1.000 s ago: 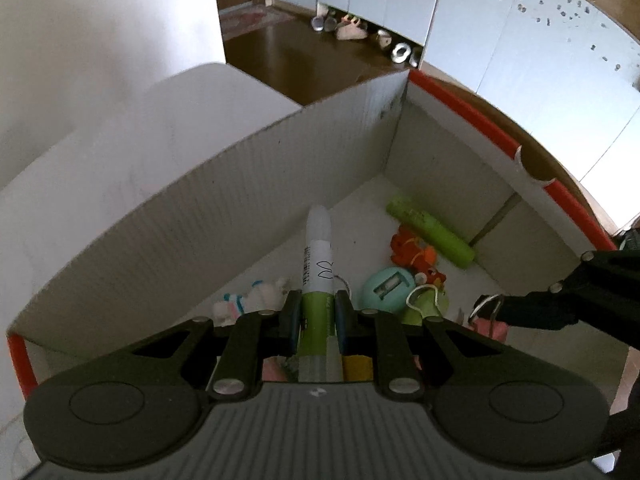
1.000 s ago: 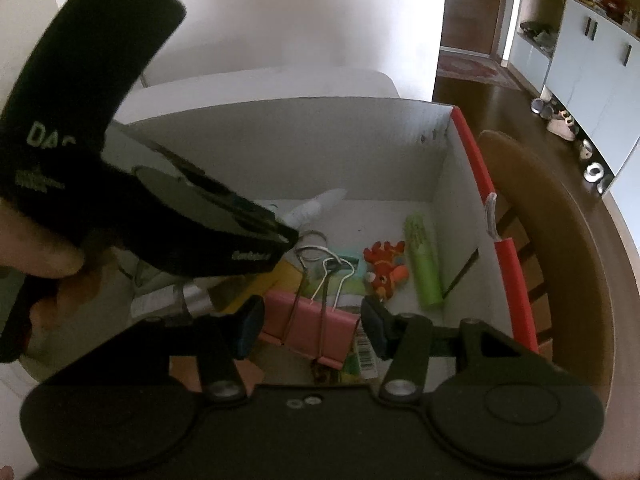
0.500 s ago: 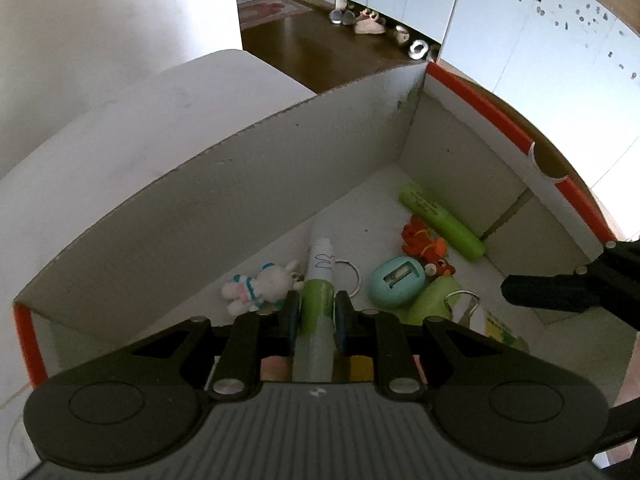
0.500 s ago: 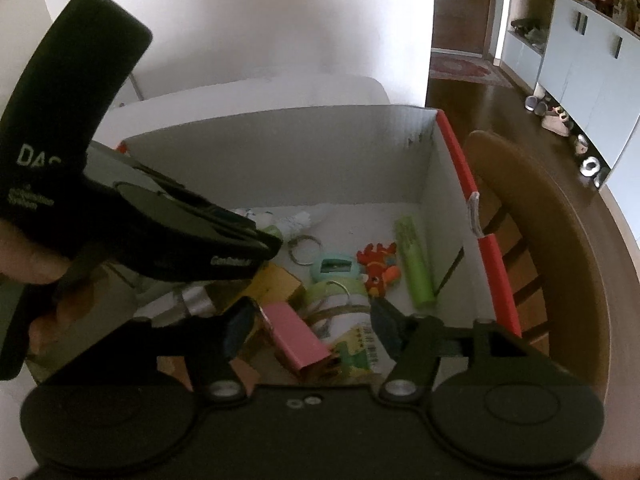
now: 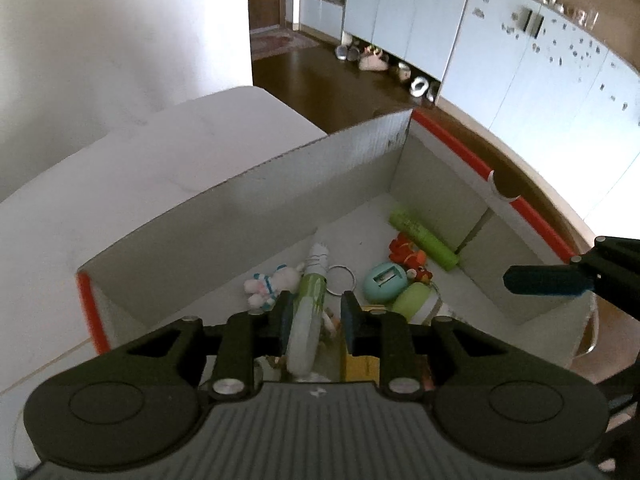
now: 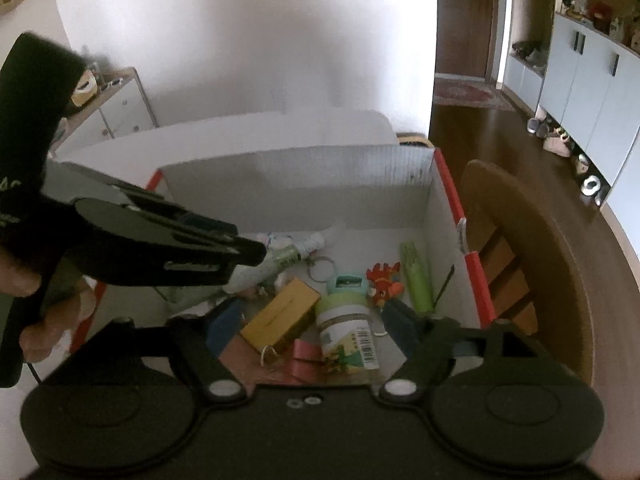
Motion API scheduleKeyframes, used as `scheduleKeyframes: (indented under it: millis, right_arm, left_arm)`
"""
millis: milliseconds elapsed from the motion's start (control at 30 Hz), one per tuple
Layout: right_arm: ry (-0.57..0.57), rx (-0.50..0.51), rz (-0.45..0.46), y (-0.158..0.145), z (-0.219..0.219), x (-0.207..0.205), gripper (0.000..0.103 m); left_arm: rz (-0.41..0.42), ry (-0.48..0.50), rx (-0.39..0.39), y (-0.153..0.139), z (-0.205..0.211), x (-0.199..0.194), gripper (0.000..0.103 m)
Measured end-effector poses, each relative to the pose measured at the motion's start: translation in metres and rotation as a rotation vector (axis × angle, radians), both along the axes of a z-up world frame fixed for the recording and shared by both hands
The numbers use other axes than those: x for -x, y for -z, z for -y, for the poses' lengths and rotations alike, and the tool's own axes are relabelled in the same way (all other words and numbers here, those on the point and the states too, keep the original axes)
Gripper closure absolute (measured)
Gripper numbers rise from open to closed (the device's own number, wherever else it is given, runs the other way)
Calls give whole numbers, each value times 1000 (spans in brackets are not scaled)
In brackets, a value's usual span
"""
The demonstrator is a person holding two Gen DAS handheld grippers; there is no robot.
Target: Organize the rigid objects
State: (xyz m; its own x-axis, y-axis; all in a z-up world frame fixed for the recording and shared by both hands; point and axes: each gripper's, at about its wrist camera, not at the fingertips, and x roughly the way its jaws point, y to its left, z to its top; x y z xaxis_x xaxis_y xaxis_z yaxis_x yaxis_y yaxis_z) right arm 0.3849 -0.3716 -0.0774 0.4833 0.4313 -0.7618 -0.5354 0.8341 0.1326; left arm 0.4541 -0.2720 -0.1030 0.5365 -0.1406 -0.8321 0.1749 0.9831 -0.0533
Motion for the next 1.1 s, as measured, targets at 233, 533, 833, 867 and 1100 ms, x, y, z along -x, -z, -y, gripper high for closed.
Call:
scheduleKeyframes:
  millis: [233, 533, 833, 867, 1100]
  right_arm:
    - [54, -52, 61, -22, 5, 18, 19]
    - [72, -122, 136, -44, 0, 56, 14]
    - [118, -193, 202, -60, -6, 95, 2]
    - [124, -200, 208, -61, -7, 100, 2]
    - [151, -233, 257, -74, -12, 125, 0]
  left_arm:
    - [63, -8, 15, -20, -12, 30, 78]
    - [150, 7, 30, -41, -37, 78, 76]
    - [246, 47, 55, -60, -66, 135, 36]
    - [254, 50, 64, -62, -70, 140, 36]
    - [295, 68, 100, -76, -86, 171, 24]
